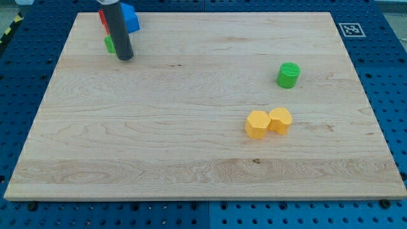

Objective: Move your arm to the right of the green circle

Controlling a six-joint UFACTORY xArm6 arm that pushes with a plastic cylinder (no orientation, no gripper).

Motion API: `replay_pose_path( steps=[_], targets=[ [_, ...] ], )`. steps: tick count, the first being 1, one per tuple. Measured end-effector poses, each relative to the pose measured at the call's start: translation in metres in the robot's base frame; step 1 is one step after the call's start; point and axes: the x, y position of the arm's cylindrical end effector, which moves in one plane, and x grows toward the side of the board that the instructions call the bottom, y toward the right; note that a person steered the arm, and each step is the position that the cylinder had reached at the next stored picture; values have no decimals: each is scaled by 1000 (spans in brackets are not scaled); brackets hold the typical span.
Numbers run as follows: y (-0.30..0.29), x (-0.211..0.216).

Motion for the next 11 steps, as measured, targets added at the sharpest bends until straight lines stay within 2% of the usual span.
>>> replay_pose_path(
  steps=[2,3,5,7,8,9,11],
  targets=[
    [-24,-22],
    [-6,-6],
    [151,72],
    [302,108],
    [355,115],
    [373,93],
    [373,70]
  ],
)
